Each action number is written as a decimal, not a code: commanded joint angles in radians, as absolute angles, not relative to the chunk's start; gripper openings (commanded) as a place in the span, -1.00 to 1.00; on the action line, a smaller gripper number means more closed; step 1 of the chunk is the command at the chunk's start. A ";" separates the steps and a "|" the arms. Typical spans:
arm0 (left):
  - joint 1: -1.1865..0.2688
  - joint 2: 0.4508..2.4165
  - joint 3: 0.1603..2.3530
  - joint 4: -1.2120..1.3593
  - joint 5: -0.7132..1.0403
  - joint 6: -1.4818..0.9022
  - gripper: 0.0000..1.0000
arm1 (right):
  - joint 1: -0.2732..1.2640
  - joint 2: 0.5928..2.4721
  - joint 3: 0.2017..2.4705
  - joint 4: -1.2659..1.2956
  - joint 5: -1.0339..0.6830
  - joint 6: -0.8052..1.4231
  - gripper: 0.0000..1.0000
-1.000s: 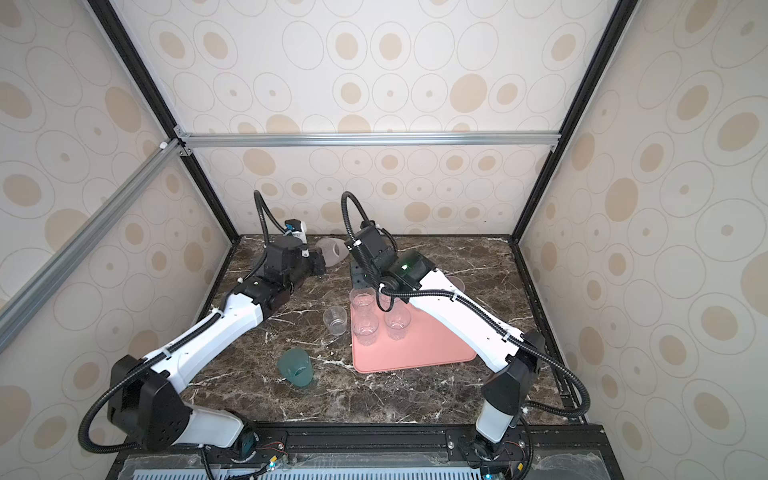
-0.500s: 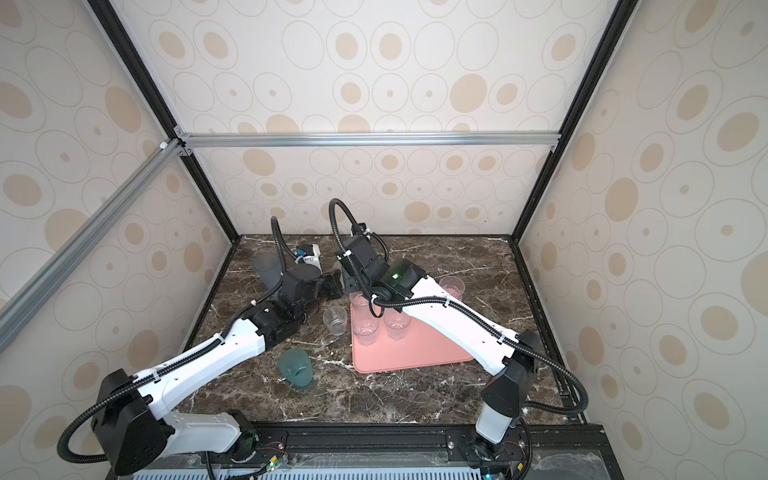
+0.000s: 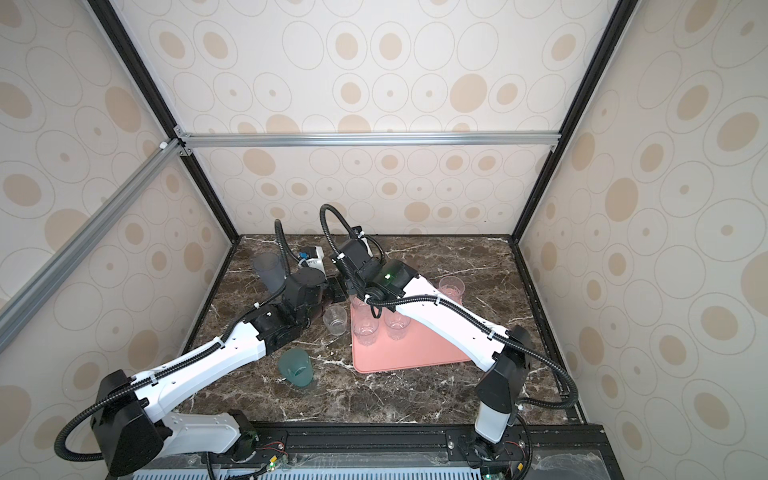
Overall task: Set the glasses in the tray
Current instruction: 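Lift the frosted glass toward the right gripper while right closes on it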
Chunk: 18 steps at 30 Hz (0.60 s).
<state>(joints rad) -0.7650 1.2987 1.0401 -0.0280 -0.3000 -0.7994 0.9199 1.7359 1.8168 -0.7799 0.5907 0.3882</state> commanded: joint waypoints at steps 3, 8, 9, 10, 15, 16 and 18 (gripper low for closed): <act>-0.780 1.315 1.114 0.025 -0.287 -0.849 -0.87 | 0.913 1.750 1.835 -0.802 0.646 0.380 -0.69; -0.781 1.305 1.119 0.037 -0.272 -0.855 -0.82 | 0.900 1.746 1.836 -0.810 0.643 0.382 -0.84; -0.781 1.302 1.120 0.038 -0.274 -0.854 -0.82 | 0.897 1.744 1.835 -0.808 0.643 0.382 -0.86; -0.781 1.299 1.119 0.039 -0.275 -0.851 -0.80 | 0.895 1.742 1.835 -0.808 0.643 0.382 -0.88; -0.781 1.289 1.115 0.050 -0.260 -0.847 -0.65 | 0.889 1.741 1.833 -0.808 0.637 0.383 -0.95; -0.780 1.287 1.114 0.052 -0.259 -0.847 -0.58 | 0.888 1.740 1.832 -0.808 0.635 0.385 -0.96; -0.781 1.283 1.111 0.052 -0.259 -0.842 -0.44 | 0.884 1.741 1.829 -0.810 0.632 0.387 -0.97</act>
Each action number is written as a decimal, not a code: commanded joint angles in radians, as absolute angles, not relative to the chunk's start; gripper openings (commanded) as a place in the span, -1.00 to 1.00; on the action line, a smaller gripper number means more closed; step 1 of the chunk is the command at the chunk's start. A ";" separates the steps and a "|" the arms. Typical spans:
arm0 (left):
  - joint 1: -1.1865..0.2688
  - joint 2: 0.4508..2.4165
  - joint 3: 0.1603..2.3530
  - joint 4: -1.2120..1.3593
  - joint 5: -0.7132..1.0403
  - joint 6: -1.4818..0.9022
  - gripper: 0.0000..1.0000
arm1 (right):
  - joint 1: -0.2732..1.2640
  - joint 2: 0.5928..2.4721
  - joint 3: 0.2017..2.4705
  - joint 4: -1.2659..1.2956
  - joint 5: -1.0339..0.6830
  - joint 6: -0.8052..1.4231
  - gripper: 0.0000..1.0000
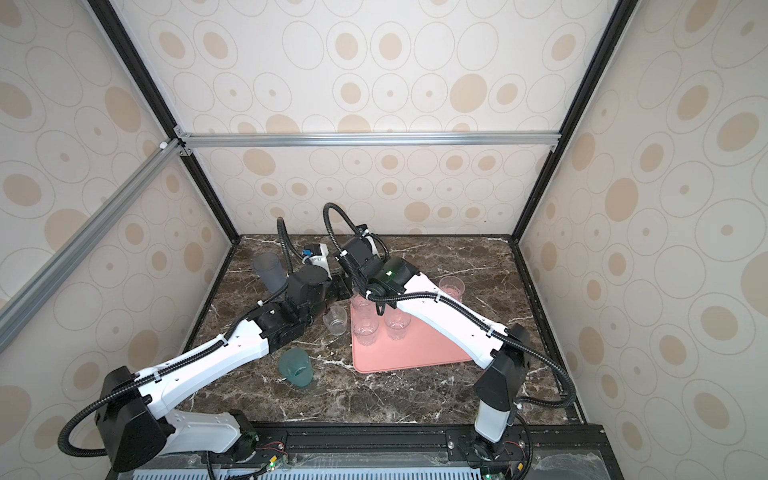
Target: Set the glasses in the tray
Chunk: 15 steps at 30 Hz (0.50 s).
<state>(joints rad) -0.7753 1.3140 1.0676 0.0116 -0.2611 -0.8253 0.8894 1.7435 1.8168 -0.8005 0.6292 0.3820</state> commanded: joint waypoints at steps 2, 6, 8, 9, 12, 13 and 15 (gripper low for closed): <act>-0.781 1.276 1.106 0.052 -0.262 -0.839 -0.37 | 0.879 1.741 1.824 -0.811 0.628 0.391 -0.98; -0.781 1.260 1.095 0.053 -0.265 -0.835 -0.29 | 0.864 1.735 1.813 -0.815 0.615 0.403 -0.99; -0.781 1.253 1.092 0.052 -0.264 -0.836 -0.28 | 0.858 1.731 1.806 -0.814 0.612 0.404 -1.00; -0.782 1.250 1.089 0.052 -0.264 -0.837 -0.27 | 0.857 1.729 1.806 -0.815 0.611 0.406 -1.00; -0.781 1.238 1.081 0.052 -0.265 -0.836 -0.25 | 0.846 1.723 1.803 -0.820 0.605 0.411 -1.00; -0.781 1.235 1.078 0.051 -0.268 -0.834 -0.24 | 0.842 1.719 1.804 -0.823 0.602 0.413 -1.00; -0.781 1.226 1.072 0.044 -0.280 -0.826 -0.22 | 0.823 1.705 1.801 -0.833 0.591 0.416 -1.00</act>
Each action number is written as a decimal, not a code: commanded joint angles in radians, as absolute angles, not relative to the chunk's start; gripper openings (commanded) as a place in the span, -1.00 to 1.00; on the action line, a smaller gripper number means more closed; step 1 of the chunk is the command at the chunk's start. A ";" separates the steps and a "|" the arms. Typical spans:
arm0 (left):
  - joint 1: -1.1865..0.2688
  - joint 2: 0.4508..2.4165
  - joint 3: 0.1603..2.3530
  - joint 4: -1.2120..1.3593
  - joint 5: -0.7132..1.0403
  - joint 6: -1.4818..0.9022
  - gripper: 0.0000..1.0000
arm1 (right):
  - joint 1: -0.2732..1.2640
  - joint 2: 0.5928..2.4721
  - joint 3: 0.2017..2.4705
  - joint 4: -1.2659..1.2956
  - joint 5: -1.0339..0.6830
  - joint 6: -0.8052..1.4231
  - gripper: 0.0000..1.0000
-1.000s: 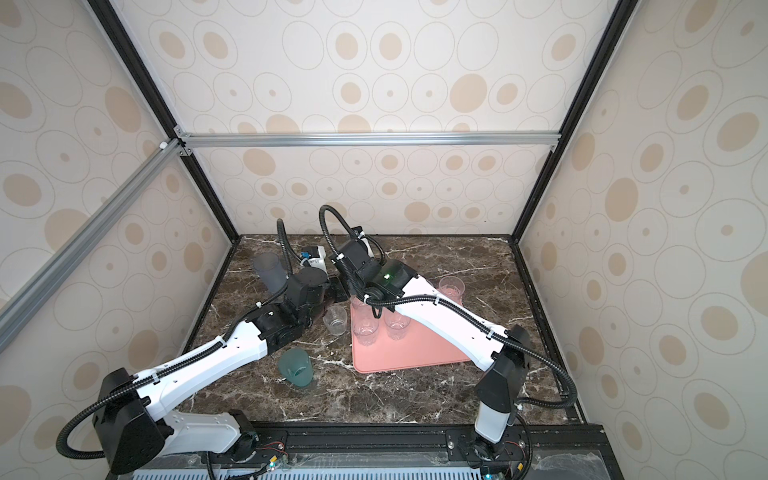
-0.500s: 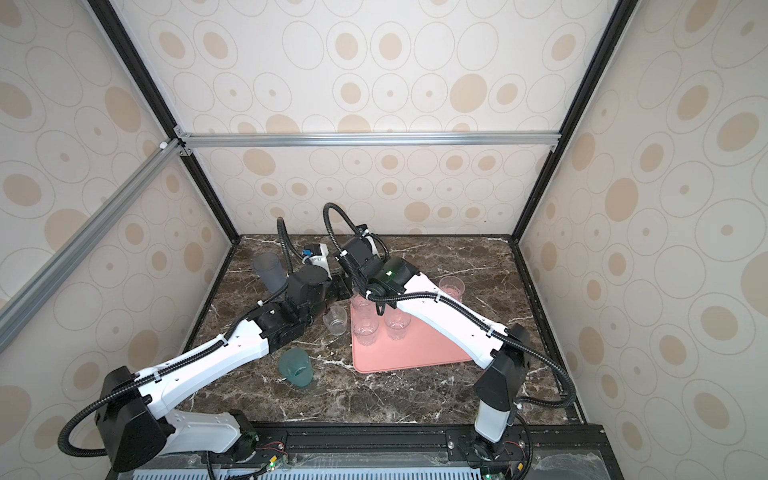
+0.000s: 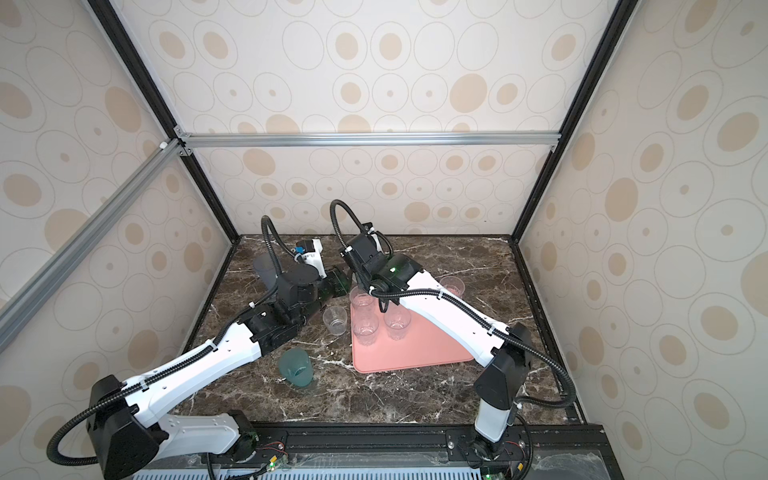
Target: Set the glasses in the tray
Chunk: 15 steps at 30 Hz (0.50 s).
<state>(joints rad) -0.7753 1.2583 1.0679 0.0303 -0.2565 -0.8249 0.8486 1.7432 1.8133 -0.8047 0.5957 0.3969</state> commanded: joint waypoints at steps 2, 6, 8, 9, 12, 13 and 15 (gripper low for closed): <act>-0.780 1.214 1.057 0.042 -0.299 -0.816 -0.20 | 0.800 1.686 1.796 -0.849 0.574 0.429 -1.00; -0.781 1.184 1.006 0.048 -0.342 -0.797 -0.13 | 0.715 1.604 1.735 -0.873 0.476 0.460 -1.00; -0.780 1.172 0.980 0.054 -0.360 -0.787 -0.10 | 0.659 1.555 1.689 -0.876 0.405 0.480 -1.00; -0.780 1.169 0.970 0.055 -0.370 -0.782 -0.09 | 0.626 1.530 1.666 -0.881 0.365 0.490 -1.00; -0.781 1.163 0.940 0.066 -0.388 -0.763 -0.07 | 0.543 1.465 1.595 -0.892 0.277 0.506 -1.00; -0.781 1.163 0.934 0.072 -0.390 -0.758 -0.06 | 0.519 1.447 1.575 -0.895 0.254 0.510 -1.00; -0.782 1.166 0.920 0.080 -0.393 -0.746 -0.04 | 0.464 1.406 1.534 -0.914 0.208 0.511 -1.00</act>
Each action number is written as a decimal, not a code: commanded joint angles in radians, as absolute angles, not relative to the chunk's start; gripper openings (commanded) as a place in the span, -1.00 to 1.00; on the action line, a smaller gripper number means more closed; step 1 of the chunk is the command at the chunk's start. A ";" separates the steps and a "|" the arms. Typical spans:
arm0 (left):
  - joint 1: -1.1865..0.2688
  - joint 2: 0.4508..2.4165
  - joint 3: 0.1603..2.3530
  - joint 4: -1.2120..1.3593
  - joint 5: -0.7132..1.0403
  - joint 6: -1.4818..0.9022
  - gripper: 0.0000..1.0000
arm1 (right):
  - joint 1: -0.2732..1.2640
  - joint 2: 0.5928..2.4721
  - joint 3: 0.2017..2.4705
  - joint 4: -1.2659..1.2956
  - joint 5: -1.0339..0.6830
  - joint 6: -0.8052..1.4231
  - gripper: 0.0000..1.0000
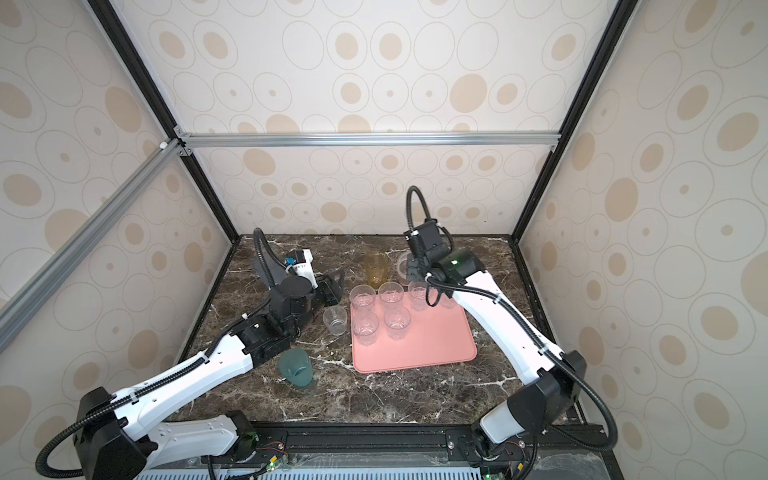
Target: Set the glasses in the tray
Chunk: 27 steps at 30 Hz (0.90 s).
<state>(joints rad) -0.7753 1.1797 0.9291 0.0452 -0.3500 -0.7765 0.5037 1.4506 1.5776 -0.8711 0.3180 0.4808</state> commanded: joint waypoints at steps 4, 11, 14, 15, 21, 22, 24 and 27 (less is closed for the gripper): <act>-0.782 1.174 0.898 0.089 -0.390 -0.733 -0.01 | 0.387 1.357 1.483 -0.970 0.128 0.488 -0.99; -0.782 1.198 0.861 0.115 -0.371 -0.741 0.01 | 0.323 1.318 1.402 -1.039 0.092 0.441 -0.98; -0.781 1.212 0.858 0.116 -0.358 -0.739 0.02 | 0.316 1.327 1.370 -1.049 0.075 0.428 -0.99; -0.781 1.216 0.855 0.117 -0.355 -0.739 0.02 | 0.315 1.331 1.358 -1.047 0.070 0.427 -0.98; -0.781 1.226 0.840 0.123 -0.341 -0.741 0.02 | 0.315 1.366 1.303 -1.002 0.052 0.432 -0.98; -0.781 1.226 0.838 0.123 -0.341 -0.741 0.02 | 0.315 1.373 1.298 -0.996 0.051 0.434 -0.98; -0.781 1.226 0.835 0.124 -0.339 -0.742 0.02 | 0.315 1.394 1.286 -0.981 0.051 0.433 -0.98; -0.782 1.227 0.829 0.124 -0.338 -0.745 0.03 | 0.313 1.428 1.275 -0.962 0.056 0.426 -0.98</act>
<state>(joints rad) -0.7753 1.2217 0.8303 0.1005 -0.3367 -0.7464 0.3187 1.4048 1.2903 -0.9859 0.0574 0.4362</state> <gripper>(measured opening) 0.513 0.058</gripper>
